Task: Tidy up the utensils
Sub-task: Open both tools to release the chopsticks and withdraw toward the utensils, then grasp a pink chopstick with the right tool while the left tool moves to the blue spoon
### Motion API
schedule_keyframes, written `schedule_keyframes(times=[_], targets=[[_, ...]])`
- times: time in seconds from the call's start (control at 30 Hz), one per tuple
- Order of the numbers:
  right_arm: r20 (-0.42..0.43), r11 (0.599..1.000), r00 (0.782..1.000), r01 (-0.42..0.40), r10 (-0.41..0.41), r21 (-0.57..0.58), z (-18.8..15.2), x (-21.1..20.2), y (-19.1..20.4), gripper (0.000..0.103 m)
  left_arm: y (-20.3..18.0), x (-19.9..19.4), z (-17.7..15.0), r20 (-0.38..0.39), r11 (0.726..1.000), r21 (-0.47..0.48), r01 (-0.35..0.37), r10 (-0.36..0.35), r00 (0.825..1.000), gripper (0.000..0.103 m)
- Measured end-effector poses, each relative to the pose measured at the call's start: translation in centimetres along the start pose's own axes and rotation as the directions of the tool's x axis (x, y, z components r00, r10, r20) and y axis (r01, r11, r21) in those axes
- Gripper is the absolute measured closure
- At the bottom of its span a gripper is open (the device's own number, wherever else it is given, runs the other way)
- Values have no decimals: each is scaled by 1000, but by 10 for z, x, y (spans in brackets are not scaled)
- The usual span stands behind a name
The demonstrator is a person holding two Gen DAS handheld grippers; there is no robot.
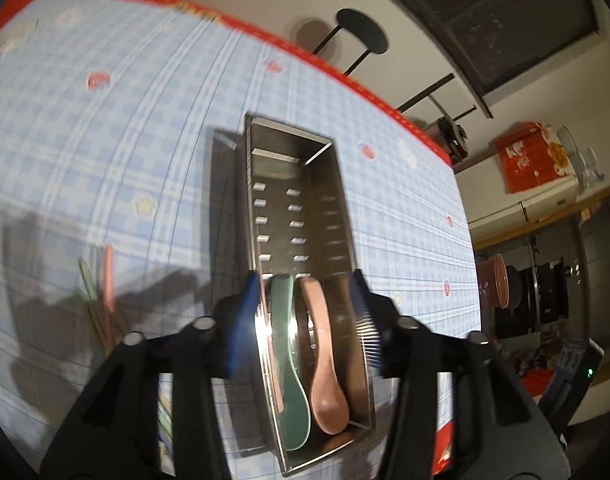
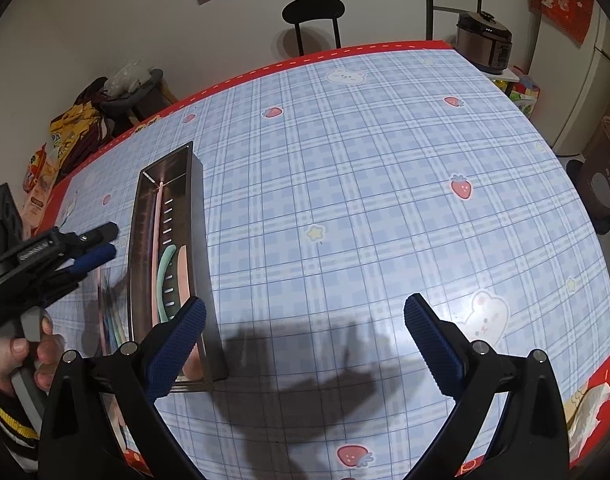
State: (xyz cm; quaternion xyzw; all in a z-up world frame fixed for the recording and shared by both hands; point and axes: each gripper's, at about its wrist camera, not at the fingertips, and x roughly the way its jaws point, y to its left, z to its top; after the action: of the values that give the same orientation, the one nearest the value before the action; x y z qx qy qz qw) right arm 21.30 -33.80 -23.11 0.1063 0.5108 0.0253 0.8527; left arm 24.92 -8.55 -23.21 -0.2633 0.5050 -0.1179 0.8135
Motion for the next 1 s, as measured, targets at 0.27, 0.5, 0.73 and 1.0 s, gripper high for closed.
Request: schedule_keyframes(times=[0.27, 0.5, 0.73, 1.0], targets=[[29, 1000, 1000, 0, 1, -28, -11, -13, 18, 6, -9, -60, -5, 92, 981, 158, -115, 102, 991, 7], [90, 994, 996, 20, -10, -111, -30, -27, 49, 6, 13, -104, -29, 124, 943, 225, -244, 220, 968, 6], [80, 982, 996, -17, 32, -189, -60, -17, 83, 6, 62, -141, -60, 167, 900, 222, -375, 344, 924, 6], [18, 961, 996, -75, 82, -268, -84, 0, 127, 6, 107, -152, -92, 147, 891, 194, -411, 388, 910, 6]])
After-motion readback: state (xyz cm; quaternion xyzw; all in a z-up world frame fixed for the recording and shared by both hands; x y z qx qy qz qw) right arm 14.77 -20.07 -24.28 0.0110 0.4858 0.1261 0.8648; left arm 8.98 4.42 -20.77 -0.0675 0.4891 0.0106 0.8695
